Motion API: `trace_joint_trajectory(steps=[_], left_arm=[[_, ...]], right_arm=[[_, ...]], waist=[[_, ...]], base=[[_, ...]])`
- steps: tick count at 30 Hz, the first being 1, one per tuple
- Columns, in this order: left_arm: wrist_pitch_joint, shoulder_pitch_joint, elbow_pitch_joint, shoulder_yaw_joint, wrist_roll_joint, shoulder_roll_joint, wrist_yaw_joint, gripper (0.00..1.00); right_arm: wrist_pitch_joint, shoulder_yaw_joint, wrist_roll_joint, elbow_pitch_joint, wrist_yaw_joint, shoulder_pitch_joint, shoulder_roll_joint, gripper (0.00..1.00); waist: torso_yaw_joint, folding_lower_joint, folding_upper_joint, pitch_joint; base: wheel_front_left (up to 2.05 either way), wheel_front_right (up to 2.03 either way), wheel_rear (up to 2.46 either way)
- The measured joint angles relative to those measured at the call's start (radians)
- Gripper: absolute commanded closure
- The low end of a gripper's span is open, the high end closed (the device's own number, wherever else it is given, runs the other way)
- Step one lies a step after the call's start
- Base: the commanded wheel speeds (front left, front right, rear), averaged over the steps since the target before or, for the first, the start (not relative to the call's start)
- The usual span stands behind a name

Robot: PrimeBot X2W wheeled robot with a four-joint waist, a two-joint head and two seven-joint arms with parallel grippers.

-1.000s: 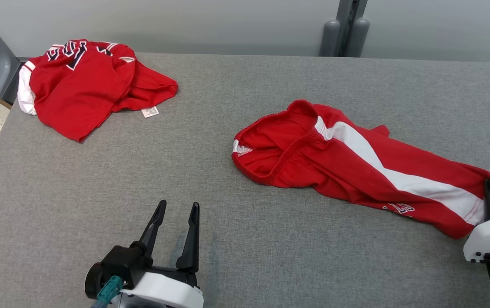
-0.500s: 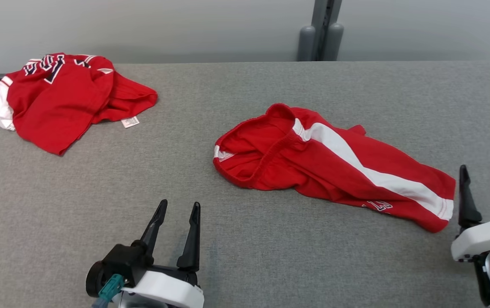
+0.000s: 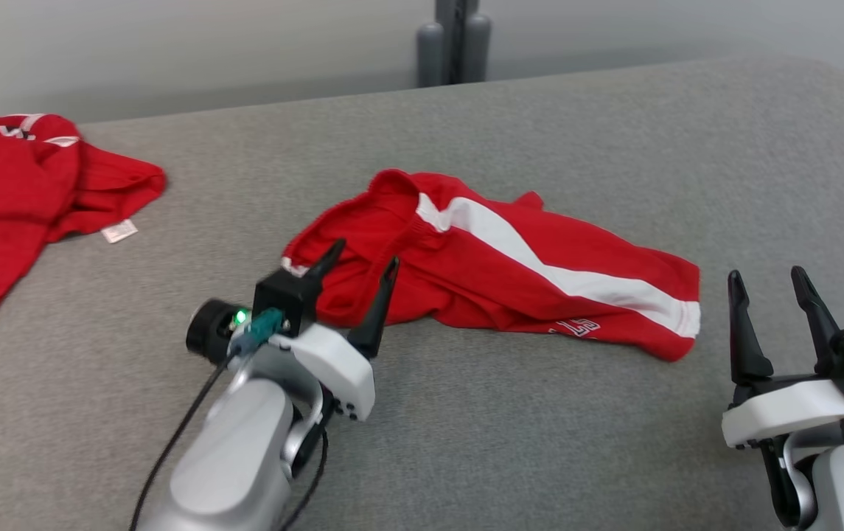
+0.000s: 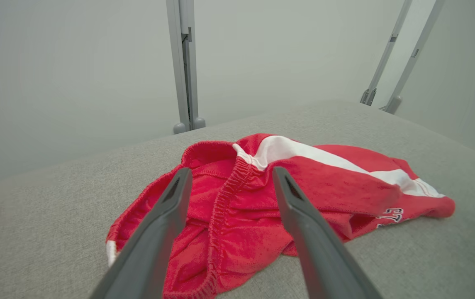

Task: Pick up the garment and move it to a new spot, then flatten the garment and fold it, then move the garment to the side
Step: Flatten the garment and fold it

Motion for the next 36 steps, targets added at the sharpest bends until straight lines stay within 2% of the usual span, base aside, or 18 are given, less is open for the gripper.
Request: trace_joint_trajectory(steps=[8, 18, 19, 20, 22, 29, 36], left_arm=[[0.027, -0.191, 0.226, -0.031, 0.009, 0.001, -0.043, 0.00], [0.048, -0.289, 0.402, -0.039, -0.006, 0.003, -0.050, 0.00], [0.055, -0.305, 0.431, -0.045, -0.006, 0.002, -0.050, 0.14], [0.054, -0.311, 0.440, -0.049, -0.006, 0.002, -0.052, 0.38], [0.045, -0.317, 0.449, -0.059, -0.016, 0.002, -0.061, 1.00], [-0.016, -0.311, 0.432, -0.095, -0.055, 0.001, -0.075, 1.00], [-0.063, -0.202, 0.270, -0.112, -0.130, 0.002, -0.079, 1.00]], right_arm=[[0.000, 0.012, 0.013, -0.022, 0.000, -0.013, 0.011, 0.00], [0.000, 0.015, 0.013, -0.024, 0.000, -0.014, 0.013, 0.00], [0.000, 0.019, 0.017, -0.026, 0.000, -0.015, 0.013, 0.00], [0.000, 0.020, 0.020, -0.027, 0.000, -0.016, 0.013, 0.00], [0.000, 0.016, 0.023, -0.031, 0.000, -0.016, 0.013, 0.00], [0.000, -0.002, 0.024, -0.034, 0.000, 0.002, 0.014, 0.00], [0.000, -0.015, 0.024, -0.031, 0.000, 0.027, 0.015, 0.00]], waist=[[-0.096, 0.0000, 0.0000, 0.068], [-0.150, 0.0000, 0.0000, 0.102], [-0.154, 0.0000, 0.0000, 0.103], [-0.155, 0.0000, 0.0000, 0.103], [-0.151, 0.0000, 0.0000, 0.101], [-0.121, 0.0000, 0.0000, 0.083], [-0.058, 0.0000, 0.0000, 0.052]], base=[[0.00, 0.00, 0.00], [0.00, 0.00, 0.00], [0.00, 0.00, 0.00], [0.00, 0.00, 0.00], [0.00, 0.00, 0.00], [0.00, 0.00, 0.00], [0.00, 0.00, 0.00]])
